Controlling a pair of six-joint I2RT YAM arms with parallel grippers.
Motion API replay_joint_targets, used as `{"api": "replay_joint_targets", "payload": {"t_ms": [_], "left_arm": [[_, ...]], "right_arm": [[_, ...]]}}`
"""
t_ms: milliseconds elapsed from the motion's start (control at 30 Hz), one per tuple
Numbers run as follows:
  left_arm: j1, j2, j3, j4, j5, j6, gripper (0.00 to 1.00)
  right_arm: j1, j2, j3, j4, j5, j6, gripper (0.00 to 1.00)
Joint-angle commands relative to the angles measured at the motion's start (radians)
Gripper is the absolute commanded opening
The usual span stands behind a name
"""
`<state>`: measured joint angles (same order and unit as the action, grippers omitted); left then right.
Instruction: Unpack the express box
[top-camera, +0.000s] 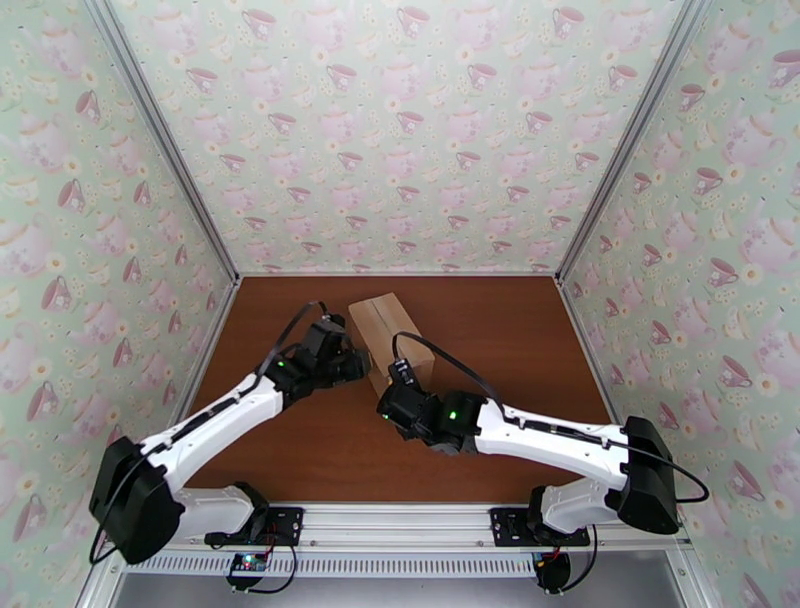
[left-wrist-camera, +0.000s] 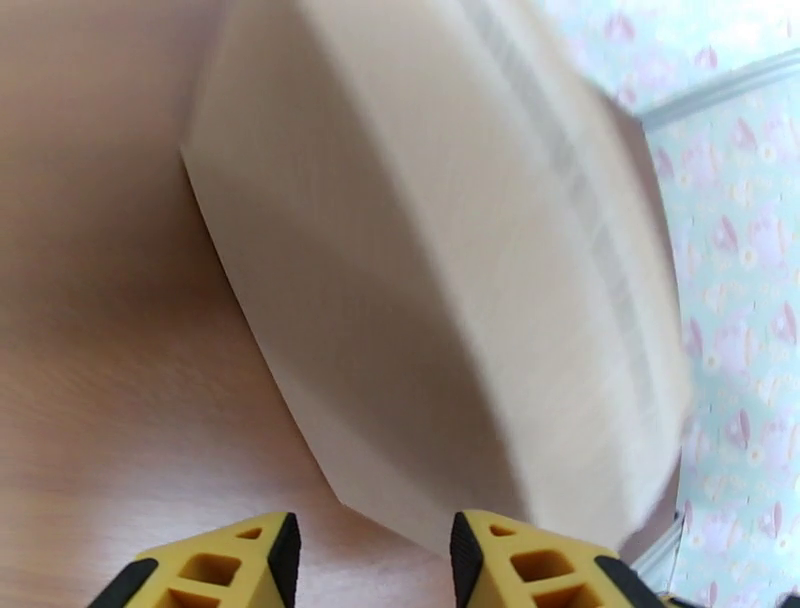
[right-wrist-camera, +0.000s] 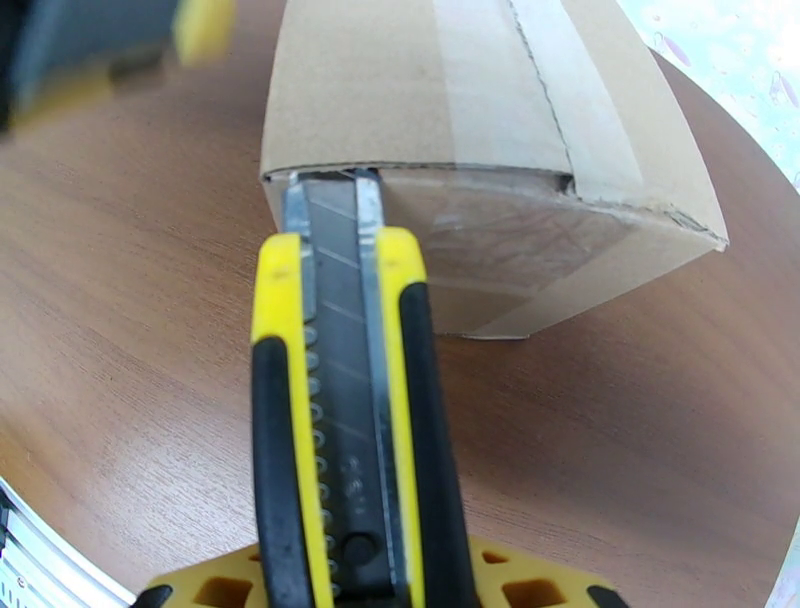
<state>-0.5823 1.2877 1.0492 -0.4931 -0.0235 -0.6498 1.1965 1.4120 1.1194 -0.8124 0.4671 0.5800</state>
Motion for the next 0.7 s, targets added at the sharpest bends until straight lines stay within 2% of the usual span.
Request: {"api": "replay_joint_targets", "payload": {"t_ms": [0,200,667], "left_arm": [[0.009,-0.003,0.087,-0.057,-0.069,0.082,0.52],[0.016,0.123,0.216,-0.065,-0.059,0.141,0.54],[0.022,0.33,0.347,-0.081,-0.05,0.184,0.53]], "right_arm": [[0.008,-0.009,-0.008,0.007,0.015,0.012,0.0],[0.008,-0.014,-0.009,0.011,0.02,0.008,0.0],[0.008,-0.037,-0.012,0.0,0.028,0.009,0.0]]}}
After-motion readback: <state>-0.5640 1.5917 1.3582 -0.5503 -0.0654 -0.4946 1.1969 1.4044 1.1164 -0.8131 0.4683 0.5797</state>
